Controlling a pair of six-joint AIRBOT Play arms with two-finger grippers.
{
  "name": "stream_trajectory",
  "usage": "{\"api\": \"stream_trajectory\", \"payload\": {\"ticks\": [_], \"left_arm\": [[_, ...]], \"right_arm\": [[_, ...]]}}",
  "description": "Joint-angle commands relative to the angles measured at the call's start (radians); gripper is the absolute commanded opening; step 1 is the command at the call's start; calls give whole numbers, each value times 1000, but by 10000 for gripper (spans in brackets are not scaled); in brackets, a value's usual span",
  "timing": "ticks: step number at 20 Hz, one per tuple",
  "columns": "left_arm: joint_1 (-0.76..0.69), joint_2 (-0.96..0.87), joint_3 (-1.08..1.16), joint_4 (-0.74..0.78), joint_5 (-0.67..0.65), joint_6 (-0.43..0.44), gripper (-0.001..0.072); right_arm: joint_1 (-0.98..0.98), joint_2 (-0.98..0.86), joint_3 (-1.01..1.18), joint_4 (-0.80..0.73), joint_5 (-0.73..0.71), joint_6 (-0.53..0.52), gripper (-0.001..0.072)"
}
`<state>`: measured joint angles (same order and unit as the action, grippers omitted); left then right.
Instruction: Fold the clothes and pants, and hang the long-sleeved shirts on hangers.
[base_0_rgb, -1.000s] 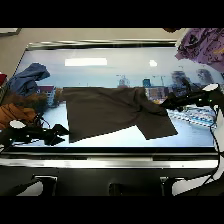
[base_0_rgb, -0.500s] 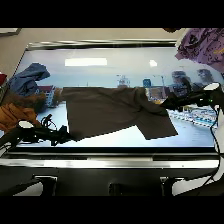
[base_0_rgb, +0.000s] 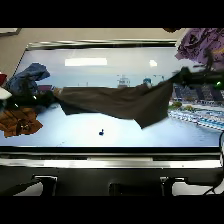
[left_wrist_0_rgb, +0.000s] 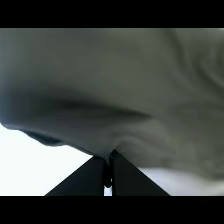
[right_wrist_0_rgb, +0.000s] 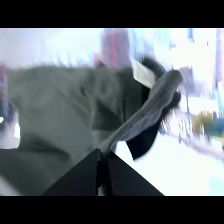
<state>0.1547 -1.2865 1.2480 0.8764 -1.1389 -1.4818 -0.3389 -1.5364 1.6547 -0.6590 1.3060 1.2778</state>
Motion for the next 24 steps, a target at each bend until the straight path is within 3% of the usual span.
{"api": "stream_trajectory", "payload": {"ticks": [1, 5, 10, 14, 17, 20, 24], "left_arm": [[0, 13, 489, 256, -89, -151, 16], [0, 106, 929, 475, -201, -275, 16], [0, 467, 789, 688, -192, -406, 16], [0, 609, 690, 734, -219, -434, 16], [0, 565, 660, 707, -238, -429, 16], [0, 441, 587, 598, -262, -361, 16], [-1, 158, 468, 571, -236, -339, 16]], "right_arm": [[0, 97, 284, -6, -61, 48, 35], [0, 312, 451, -158, -165, 98, 35], [0, 626, 451, -352, -177, 144, 35], [0, 733, 451, -442, -213, 194, 36], [0, 683, 447, -454, -157, 283, 36], [1, 511, 441, -416, 43, 410, 36], [14, 243, 272, -358, 108, 407, 36]]}}
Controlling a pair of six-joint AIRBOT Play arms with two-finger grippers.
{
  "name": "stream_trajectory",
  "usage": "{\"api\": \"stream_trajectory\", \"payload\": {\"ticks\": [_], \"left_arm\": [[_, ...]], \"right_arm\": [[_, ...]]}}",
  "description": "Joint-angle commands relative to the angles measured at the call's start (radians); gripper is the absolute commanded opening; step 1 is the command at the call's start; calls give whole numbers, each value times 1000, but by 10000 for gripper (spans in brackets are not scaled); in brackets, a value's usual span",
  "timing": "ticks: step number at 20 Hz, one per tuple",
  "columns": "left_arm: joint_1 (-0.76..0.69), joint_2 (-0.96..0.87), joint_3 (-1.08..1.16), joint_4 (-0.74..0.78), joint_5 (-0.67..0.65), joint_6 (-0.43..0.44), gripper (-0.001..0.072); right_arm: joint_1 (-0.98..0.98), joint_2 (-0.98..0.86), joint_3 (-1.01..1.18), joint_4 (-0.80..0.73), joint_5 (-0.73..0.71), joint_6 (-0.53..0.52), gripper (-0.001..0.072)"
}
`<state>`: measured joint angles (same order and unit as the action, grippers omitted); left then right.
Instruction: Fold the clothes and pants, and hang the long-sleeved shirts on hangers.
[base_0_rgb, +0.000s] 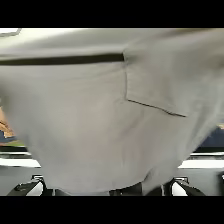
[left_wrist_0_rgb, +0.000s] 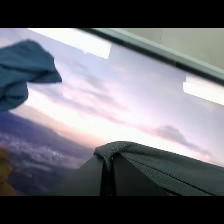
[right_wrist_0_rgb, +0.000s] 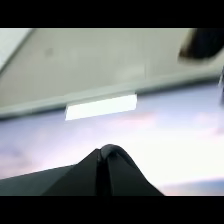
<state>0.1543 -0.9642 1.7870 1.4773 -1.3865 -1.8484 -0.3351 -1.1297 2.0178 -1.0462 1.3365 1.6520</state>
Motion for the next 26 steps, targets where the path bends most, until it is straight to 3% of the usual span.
{"api": "stream_trajectory", "payload": {"ticks": [1, 4, 7, 10, 13, 14, 15, 16, 17, 18, 19, 22, 24, 26], "left_arm": [[-3, -245, -85, -30, 33, 36, 16], [-38, -515, -90, -31, 119, 42, 16], [-84, -725, -90, -30, 224, 23, 16], [-117, -856, -90, -31, 346, -40, 16], [-136, -910, -90, -36, 387, -64, 21], [-137, -913, -90, -38, 385, -64, 48], [-137, -909, -88, -40, 382, -64, 161], [-130, -901, -75, -42, 355, -63, 390], [-118, -888, -56, -42, 315, -58, 565], [-97, -869, -34, -42, 263, -28, 619], [-73, -845, -22, -42, 209, 2, 619], [22, -758, -25, -37, 3, 30, 619], [70, -684, -91, -26, -72, 46, 617], [100, -563, -252, -2, -57, 45, 616]], "right_arm": [[29, -235, -129, 6, 75, 27, 36], [140, -461, -191, -63, -16, -7, 36], [242, -645, -191, -108, -226, 8, 36], [298, -762, -191, -115, -406, 73, 36], [308, -828, -191, -100, -435, 129, 38], [305, -835, -191, -94, -421, 129, 56], [296, -835, -191, -90, -403, 127, 138], [281, -830, -189, -74, -367, 119, 236], [254, -821, -181, -45, -308, 89, 295], [217, -808, -174, -6, -241, 30, 355], [173, -789, -173, 32, -172, -44, 413], [16, -726, -187, 71, 48, -300, 395], [-98, -679, -269, 145, 123, -351, 396], [-201, -595, -454, 146, 129, -375, 421]]}}
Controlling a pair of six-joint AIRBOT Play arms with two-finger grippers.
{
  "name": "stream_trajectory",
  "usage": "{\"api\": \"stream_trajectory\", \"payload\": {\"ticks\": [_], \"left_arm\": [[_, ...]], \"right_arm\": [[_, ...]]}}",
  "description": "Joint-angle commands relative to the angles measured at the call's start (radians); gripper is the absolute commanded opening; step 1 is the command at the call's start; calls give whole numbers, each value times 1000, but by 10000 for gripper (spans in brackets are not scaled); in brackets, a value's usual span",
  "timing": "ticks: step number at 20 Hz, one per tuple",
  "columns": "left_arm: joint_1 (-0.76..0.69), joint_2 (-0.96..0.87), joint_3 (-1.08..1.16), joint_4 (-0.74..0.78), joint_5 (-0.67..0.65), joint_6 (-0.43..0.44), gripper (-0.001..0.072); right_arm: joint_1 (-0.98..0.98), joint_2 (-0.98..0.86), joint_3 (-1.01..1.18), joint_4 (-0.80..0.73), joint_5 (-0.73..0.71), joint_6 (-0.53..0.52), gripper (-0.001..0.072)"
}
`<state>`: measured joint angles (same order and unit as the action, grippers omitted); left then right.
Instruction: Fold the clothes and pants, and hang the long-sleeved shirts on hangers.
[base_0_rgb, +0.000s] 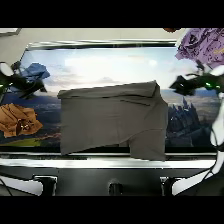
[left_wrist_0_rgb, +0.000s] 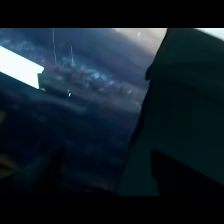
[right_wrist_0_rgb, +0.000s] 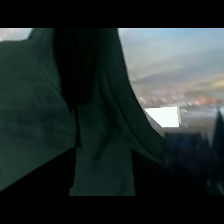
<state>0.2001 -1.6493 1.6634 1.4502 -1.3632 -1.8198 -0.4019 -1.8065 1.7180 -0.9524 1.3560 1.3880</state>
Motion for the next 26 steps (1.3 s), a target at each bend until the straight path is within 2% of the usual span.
{"api": "stream_trajectory", "payload": {"ticks": [1, 4, 8, 13, 19, 21, 22, 23, 24, 26], "left_arm": [[66, 193, -231, 27, -54, 15, 612], [73, 362, -469, 27, -1, 13, 609], [72, 424, -573, 27, -7, 13, 609], [72, 422, -573, 27, -8, 13, 610], [72, 422, -573, 27, -8, 13, 609], [73, 422, -572, 22, -18, 13, 610], [73, 422, -570, 5, -42, -1, 609], [73, 423, -572, -3, -50, -2, 609], [79, 428, -579, -19, -52, 34, 610], [130, 457, -630, -67, -49, 109, 609]], "right_arm": [[-184, 128, -268, 53, 108, -126, 421], [-275, 230, -565, 80, 81, -203, 421], [-244, 259, -786, 59, 11, -266, 421], [-201, 259, -852, 76, -72, -297, 420], [-99, 241, -852, 88, -106, -299, 416], [-60, 235, -851, 70, -127, -285, 333], [-56, 235, -851, 65, -144, -277, 234], [-56, 236, -851, 64, -154, -277, 74], [-57, 238, -851, 55, -160, -278, 37], [-57, 240, -851, 53, -153, -277, 37]]}}
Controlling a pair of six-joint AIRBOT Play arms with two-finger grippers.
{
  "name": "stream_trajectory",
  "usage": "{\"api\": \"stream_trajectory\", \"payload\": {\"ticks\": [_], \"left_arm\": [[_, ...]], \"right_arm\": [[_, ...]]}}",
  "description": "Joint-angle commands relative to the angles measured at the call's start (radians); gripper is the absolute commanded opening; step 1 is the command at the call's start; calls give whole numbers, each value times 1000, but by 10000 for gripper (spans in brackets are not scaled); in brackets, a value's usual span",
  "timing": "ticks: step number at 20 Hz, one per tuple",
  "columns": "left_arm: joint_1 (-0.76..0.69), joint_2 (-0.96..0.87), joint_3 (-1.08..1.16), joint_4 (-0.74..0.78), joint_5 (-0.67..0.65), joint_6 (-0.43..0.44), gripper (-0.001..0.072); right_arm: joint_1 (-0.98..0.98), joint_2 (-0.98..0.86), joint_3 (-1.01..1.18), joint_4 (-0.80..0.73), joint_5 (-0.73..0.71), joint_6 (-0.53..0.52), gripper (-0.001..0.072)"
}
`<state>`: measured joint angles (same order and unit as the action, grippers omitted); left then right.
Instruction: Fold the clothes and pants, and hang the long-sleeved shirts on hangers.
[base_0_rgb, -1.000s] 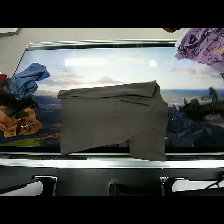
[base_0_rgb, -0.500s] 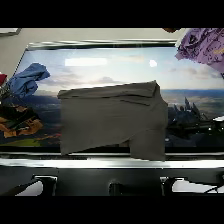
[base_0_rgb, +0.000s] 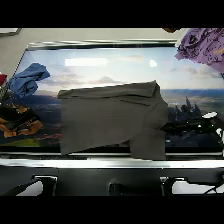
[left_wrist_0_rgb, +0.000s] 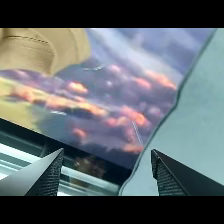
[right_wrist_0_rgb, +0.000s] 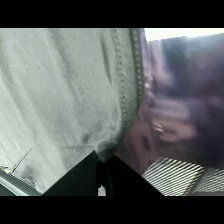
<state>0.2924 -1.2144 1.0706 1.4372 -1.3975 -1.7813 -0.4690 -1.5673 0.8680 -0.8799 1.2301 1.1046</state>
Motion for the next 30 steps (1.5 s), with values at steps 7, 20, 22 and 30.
{"api": "stream_trajectory", "payload": {"ticks": [7, 20, 22, 30], "left_arm": [[304, 100, -482, -473, -14, 410, 609], [116, 37, -608, -478, 64, 449, 609], [83, 20, -608, -478, 89, 446, 609], [2, -29, -608, -529, 143, 443, 352]], "right_arm": [[10, 1, -1, -8, 5, 6, 37], [10, 1, -1, 33, 42, 10, 37], [10, 1, -1, 32, 53, 10, 37], [10, 1, -1, 33, 56, 10, 37]]}}
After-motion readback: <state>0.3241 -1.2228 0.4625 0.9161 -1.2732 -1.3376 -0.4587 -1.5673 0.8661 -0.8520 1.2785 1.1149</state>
